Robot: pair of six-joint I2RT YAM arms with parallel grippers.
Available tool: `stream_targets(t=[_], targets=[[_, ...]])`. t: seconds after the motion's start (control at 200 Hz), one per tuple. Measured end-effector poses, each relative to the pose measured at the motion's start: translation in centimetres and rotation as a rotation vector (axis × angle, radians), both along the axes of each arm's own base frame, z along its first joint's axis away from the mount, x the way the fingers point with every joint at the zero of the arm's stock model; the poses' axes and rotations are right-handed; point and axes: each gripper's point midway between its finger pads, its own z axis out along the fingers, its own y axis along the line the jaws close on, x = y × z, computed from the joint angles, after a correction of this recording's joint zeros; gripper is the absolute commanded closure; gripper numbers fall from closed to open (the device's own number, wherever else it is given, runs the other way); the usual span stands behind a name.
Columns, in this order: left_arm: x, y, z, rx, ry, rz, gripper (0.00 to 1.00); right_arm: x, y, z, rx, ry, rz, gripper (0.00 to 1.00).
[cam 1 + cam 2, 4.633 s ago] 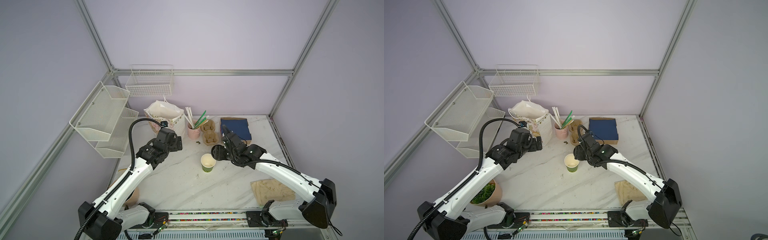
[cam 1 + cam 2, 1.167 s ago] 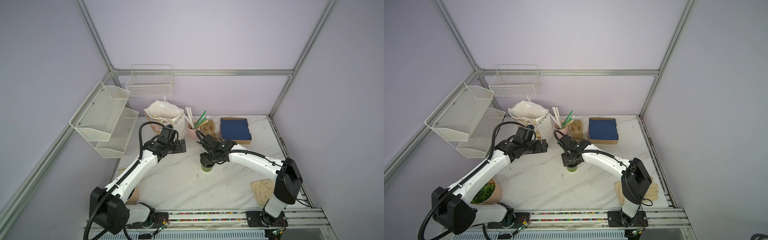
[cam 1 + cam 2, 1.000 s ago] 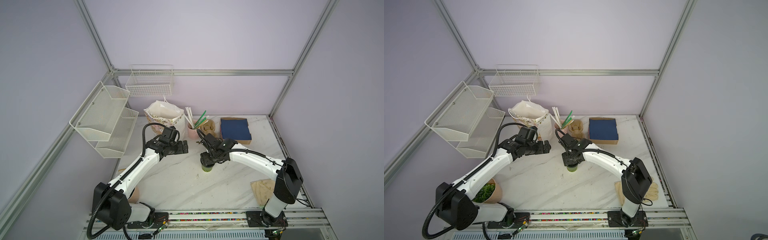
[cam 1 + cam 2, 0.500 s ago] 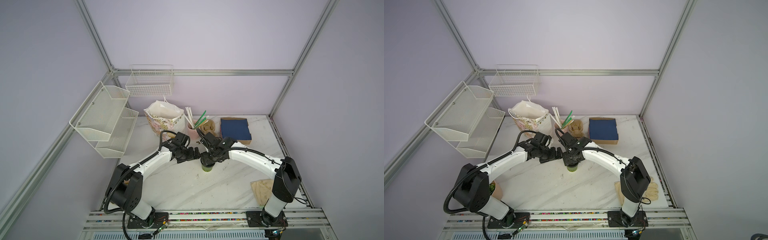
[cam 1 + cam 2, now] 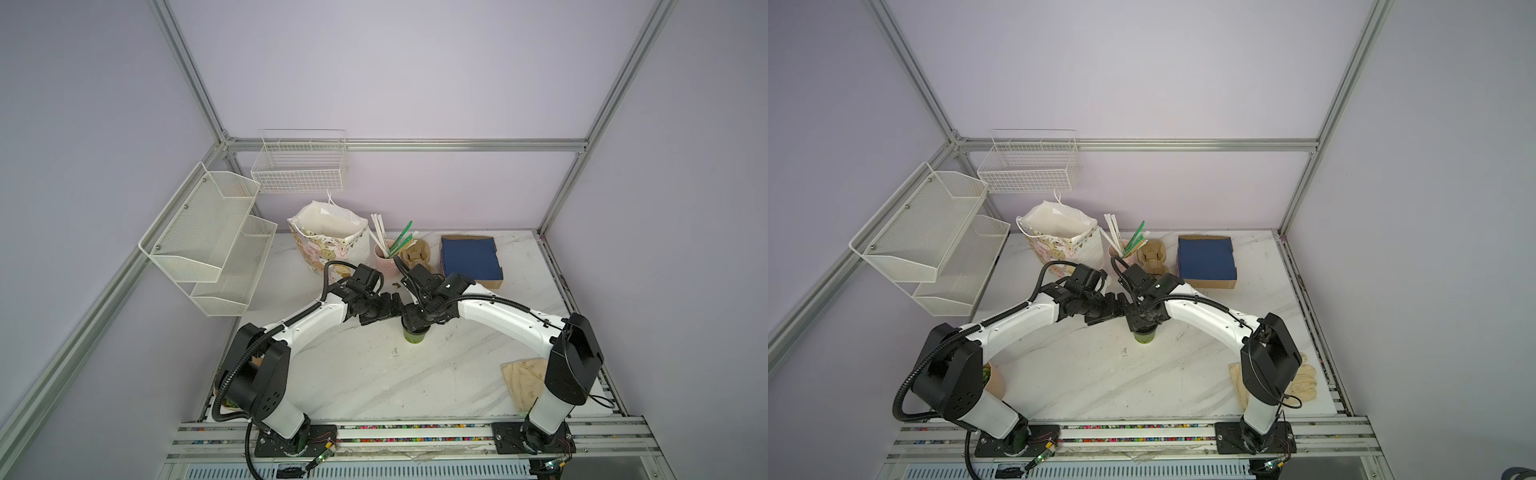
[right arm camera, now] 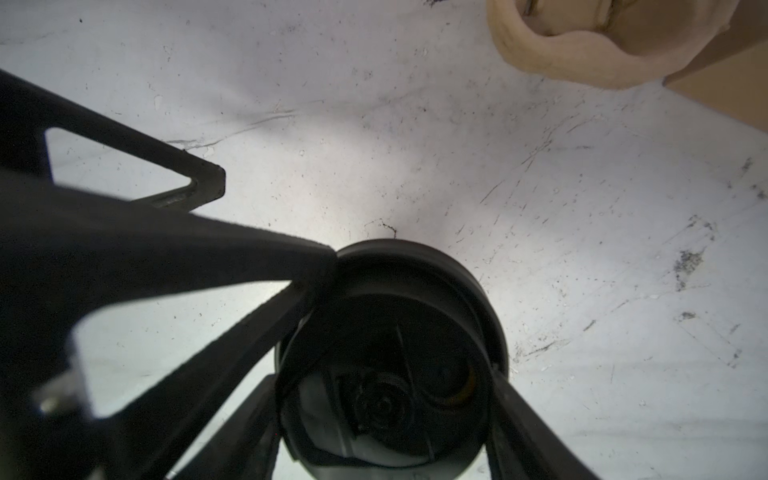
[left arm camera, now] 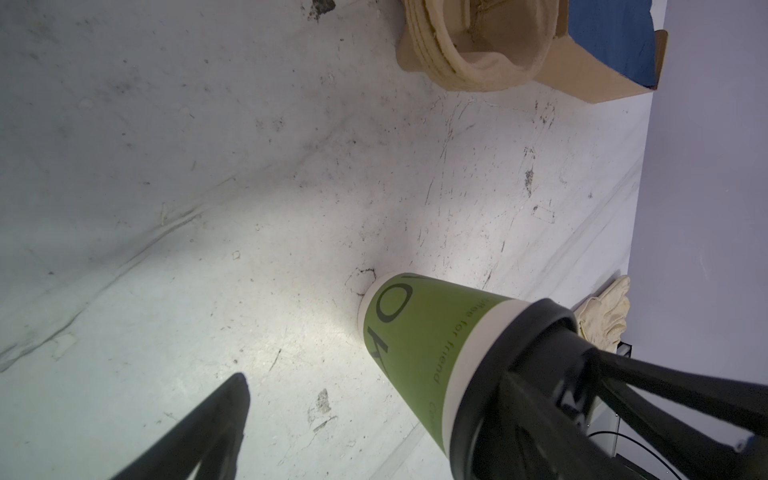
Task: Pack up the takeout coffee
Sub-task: 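Move left gripper to lidded cup while right gripper presses lid down, then hold green cup body with left gripper while right gripper presses lid down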
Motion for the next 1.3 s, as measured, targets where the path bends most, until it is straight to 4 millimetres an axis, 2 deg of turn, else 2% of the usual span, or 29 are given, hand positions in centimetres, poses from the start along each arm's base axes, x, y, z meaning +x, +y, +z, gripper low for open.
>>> stream_targets(t=[0.755, 1.03, 1.3], targets=[[-0.2, 0.3, -0.2, 0.068, -0.029, 0.006, 0.12, -0.1, -0.2, 0.0, 0.003, -0.004, 0.000, 0.31], [-0.3, 0.6, -0.1, 0.087, -0.034, 0.016, 0.05, -0.1, -0.2, 0.1, 0.010, -0.011, 0.000, 0.31], [-0.5, 1.8, 0.7, 0.121, -0.052, 0.041, 0.03, -0.1, -0.1, 0.3, 0.015, -0.014, 0.001, 0.31]])
